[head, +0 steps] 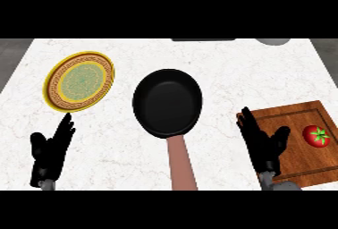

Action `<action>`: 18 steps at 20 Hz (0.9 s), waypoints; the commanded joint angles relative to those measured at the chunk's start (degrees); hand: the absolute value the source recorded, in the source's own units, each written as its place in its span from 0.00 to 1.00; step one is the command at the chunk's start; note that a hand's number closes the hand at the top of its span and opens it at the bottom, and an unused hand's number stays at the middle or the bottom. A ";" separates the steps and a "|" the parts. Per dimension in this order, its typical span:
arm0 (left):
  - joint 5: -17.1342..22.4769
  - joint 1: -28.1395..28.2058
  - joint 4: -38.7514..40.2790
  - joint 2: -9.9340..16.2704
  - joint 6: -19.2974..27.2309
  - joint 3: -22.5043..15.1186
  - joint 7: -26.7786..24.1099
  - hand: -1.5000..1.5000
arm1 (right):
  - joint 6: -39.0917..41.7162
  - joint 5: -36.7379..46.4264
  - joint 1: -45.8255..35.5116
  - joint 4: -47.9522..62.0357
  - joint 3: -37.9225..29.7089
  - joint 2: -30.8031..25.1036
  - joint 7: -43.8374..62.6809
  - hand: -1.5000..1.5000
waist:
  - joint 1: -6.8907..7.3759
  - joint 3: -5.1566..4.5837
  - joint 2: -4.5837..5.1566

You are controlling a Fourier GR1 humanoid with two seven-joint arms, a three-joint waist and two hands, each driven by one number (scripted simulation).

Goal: Pick the tomato from the cutting board and place it in the pot

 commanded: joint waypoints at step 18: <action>1.47 -5.88 1.05 -1.49 -15.24 -6.28 -1.64 0.50 | -19.36 16.55 12.12 -20.82 -20.02 -18.94 -18.40 0.00 | -1.26 -1.67 -1.38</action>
